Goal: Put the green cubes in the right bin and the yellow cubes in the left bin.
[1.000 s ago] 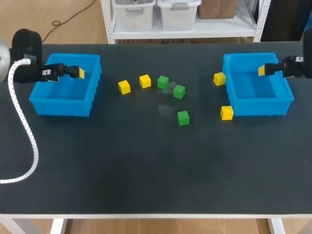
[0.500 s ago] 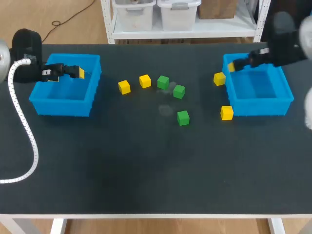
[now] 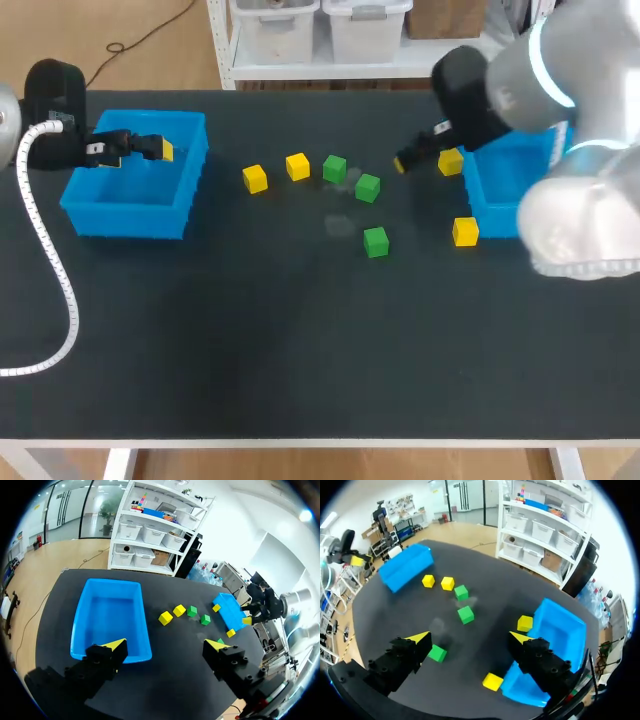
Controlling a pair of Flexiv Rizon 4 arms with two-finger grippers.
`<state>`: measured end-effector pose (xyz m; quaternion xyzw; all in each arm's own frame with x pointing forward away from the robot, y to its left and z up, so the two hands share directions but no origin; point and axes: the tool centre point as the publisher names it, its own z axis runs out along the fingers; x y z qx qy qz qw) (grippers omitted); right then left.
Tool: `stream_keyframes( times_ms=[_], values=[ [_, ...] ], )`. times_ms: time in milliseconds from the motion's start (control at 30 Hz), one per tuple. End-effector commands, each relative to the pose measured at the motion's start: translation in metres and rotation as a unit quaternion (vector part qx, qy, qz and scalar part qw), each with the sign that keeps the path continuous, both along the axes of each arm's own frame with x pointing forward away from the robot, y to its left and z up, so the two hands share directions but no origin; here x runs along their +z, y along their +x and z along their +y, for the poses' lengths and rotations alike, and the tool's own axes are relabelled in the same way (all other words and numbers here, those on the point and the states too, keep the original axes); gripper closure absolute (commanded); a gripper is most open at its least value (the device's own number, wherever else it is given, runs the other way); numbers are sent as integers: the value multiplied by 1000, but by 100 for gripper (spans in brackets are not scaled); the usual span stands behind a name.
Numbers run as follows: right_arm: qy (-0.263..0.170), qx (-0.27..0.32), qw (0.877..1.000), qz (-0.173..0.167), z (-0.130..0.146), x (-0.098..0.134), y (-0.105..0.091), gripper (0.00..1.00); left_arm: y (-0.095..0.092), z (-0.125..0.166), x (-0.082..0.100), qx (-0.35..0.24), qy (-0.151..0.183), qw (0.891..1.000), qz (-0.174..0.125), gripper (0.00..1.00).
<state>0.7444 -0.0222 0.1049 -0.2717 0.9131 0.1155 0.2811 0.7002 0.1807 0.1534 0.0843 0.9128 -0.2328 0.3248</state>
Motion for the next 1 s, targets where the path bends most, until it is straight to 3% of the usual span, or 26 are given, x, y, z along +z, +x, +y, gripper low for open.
stream_keyframes(
  times_ms=[33, 400, 767, 1000],
  values=[
    [-53, -28, 998, -18, 26, -42, 30, 0, 0, 3, -2, -4, -6, 1000, -4, 0],
    [-111, 35, 993, -7, 48, -87, 59, 0, 0, 3, -2, -4, -6, 1000, -4, 0],
    [-140, 53, 989, -7, 48, -111, 80, 0, 0, 3, -2, -4, -6, 1000, -4, 0],
    [-154, 70, 985, -11, 57, -121, 83, 0, 0, 3, -2, -4, -6, 1000, -4, 0]
  ],
)
